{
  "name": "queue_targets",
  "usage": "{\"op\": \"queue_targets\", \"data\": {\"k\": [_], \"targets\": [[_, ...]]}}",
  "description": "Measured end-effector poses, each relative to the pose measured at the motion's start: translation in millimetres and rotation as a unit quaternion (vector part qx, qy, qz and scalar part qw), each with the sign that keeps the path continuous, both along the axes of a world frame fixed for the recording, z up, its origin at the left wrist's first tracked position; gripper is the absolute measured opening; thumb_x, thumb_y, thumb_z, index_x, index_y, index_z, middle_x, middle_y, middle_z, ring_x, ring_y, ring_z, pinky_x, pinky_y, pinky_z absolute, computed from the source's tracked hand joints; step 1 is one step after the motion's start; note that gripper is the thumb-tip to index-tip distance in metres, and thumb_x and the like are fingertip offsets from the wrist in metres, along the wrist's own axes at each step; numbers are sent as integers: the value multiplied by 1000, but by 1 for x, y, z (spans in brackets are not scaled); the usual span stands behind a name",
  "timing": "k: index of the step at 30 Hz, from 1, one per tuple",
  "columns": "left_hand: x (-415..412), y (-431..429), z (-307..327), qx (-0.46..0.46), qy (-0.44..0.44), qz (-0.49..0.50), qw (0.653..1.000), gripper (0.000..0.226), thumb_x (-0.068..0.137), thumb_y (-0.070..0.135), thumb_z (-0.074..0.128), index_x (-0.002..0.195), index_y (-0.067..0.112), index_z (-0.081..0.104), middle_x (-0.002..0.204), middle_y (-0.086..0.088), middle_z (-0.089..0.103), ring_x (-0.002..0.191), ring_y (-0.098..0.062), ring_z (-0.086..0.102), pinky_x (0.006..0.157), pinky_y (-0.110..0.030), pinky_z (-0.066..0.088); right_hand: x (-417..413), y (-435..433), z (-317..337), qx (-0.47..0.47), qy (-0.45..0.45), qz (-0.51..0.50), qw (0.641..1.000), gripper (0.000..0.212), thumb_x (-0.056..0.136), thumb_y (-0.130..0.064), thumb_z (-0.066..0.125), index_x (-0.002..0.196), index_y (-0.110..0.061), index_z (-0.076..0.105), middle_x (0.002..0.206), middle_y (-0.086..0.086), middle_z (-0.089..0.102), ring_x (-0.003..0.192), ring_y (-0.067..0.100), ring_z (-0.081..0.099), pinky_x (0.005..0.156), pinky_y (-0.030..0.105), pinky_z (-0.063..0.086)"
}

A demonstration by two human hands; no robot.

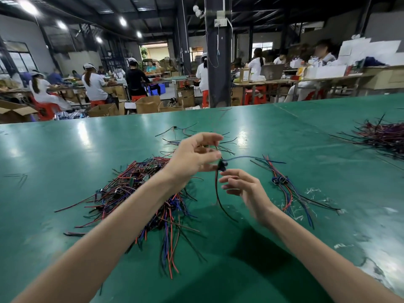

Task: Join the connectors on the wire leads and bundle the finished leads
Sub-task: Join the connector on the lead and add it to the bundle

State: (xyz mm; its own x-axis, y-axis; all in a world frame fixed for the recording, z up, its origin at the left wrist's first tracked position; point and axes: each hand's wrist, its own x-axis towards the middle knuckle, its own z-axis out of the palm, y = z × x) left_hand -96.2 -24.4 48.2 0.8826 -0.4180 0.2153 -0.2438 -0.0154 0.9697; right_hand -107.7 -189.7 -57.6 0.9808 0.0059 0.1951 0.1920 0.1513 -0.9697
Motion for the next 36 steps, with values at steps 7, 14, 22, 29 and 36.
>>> {"op": "queue_targets", "data": {"k": [7, 14, 22, 29, 36], "targets": [[4, -21, -44, -38, -2, 37, 999, 31, 85, -11, 59, 101, 15, 62, 86, -10, 54, 69, -5, 60, 62, -19, 53, -9, -6, 18, 173, 45, 114, 977, 37, 72, -9, 54, 108, -7, 60, 79, 9, 64, 69, 18, 59, 72, 30, 54], [14, -20, -68, 52, -120, 132, 983, 29, 87, -1, 61, 110, 15, 66, 108, -1, 66, 85, -9, 59, 75, -21, 53, -5, -10, 20, 193, 64, 98, 974, 30, 76, -12, 59, 105, -7, 63, 79, 6, 67, 64, 15, 62, 61, 29, 56], [9, -31, -80, -69, 9, 52, 996, 55, 94, -1, 51, 138, 28, 33, 117, -5, 63, 90, -16, 62, 85, -33, 53, -2, -6, 14, 133, 62, 11, 989, 7, 84, -4, 62, 86, -9, 67, 69, 5, 71, 54, 9, 62, 53, 22, 53], [0, -28, -93, -34, 127, 37, 991, 17, 93, 3, 55, 109, -2, 51, 91, -13, 61, 66, -15, 63, 62, -28, 59, 0, -3, 11, 28, -6, -85, 996, 9, 84, 1, 66, 78, -6, 67, 58, -4, 65, 48, 5, 57, 50, 16, 48], [-9, -24, -97, -136, 234, -9, 963, 23, 95, -3, 48, 118, -4, 46, 101, -15, 65, 64, -21, 69, 64, -33, 60, 0, -2, 2, -32, -25, -109, 993, 11, 84, 2, 67, 82, -8, 63, 59, -2, 61, 47, 8, 58, 51, 19, 49]]}}
